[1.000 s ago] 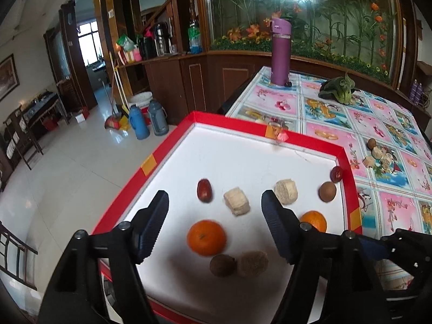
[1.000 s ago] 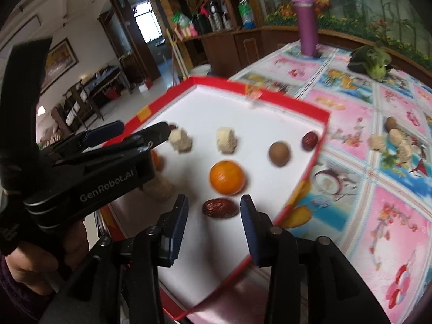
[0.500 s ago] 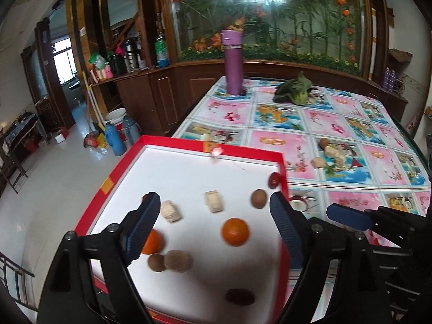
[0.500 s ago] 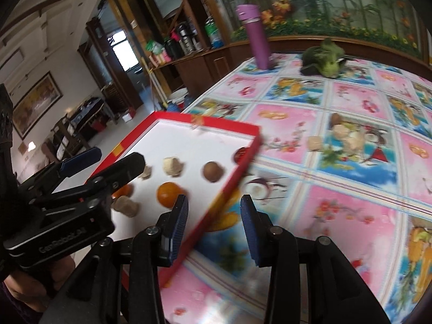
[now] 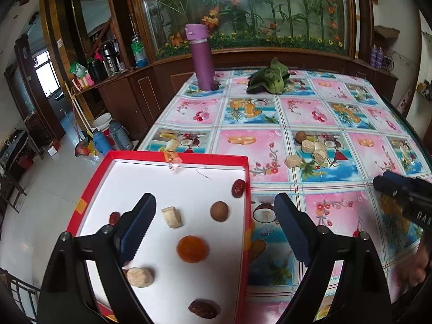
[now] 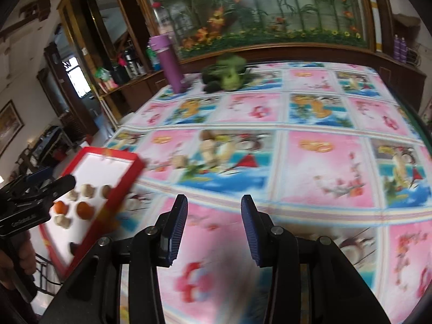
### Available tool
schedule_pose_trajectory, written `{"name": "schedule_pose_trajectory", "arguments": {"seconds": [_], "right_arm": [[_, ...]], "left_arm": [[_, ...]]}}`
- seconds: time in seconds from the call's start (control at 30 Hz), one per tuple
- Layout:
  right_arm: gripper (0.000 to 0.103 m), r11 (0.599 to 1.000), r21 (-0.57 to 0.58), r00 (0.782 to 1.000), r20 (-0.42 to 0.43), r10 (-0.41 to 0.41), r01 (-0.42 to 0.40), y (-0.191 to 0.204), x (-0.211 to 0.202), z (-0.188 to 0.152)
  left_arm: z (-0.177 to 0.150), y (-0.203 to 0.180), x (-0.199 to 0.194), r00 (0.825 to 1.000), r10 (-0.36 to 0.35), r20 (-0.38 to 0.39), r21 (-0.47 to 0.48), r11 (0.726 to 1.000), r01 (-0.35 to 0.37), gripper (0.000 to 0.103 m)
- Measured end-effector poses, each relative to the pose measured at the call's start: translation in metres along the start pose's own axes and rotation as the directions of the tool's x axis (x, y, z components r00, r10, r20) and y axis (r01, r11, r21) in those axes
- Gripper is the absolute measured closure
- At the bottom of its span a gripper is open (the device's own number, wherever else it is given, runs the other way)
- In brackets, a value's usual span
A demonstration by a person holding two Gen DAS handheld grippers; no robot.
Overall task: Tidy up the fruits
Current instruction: 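Move both open tools back over the tablecloth items, then grasp a beige cube with the right tool while the left grasps a beige pastry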
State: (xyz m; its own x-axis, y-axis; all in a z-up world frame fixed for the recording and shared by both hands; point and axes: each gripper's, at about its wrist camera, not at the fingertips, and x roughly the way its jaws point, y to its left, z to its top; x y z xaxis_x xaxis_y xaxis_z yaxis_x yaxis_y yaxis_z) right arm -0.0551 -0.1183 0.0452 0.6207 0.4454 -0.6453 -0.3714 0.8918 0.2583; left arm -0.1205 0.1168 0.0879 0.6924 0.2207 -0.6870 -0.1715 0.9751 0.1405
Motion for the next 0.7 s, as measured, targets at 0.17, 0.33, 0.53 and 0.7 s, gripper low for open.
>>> {"name": "schedule_pose_trajectory", "arguments": {"seconds": [0.17,0.33,0.53,0.7], "right_arm": [[0.062,1.000,-0.015,0.999,-0.042,-0.023,0.022,-0.012,0.021,0.012],[0.062,0.999,-0.028,0.996,-0.090,0.016,-0.019,-0.002,0.050,0.024],[0.062,0.995,-0.095,0.994,-0.111,0.016,-0.026,0.023,0.088,0.040],[0.063,0.992,-0.123,0.991,-0.134,-0.009,-0.007,0.034,0.110,0.042]], "left_arm": [[0.003,-0.014,0.017,0.998,-0.034,-0.049,0.023,0.999,0.036,0.014],[0.014,-0.023,0.027,0.998,-0.039,-0.049,0.064,0.997,0.042,0.014],[0.028,-0.022,0.040,0.998,-0.024,-0.060,0.109,0.994,0.031,0.014],[0.030,-0.026,0.046,0.997,-0.025,-0.072,0.118,0.992,0.034,0.014]]}}
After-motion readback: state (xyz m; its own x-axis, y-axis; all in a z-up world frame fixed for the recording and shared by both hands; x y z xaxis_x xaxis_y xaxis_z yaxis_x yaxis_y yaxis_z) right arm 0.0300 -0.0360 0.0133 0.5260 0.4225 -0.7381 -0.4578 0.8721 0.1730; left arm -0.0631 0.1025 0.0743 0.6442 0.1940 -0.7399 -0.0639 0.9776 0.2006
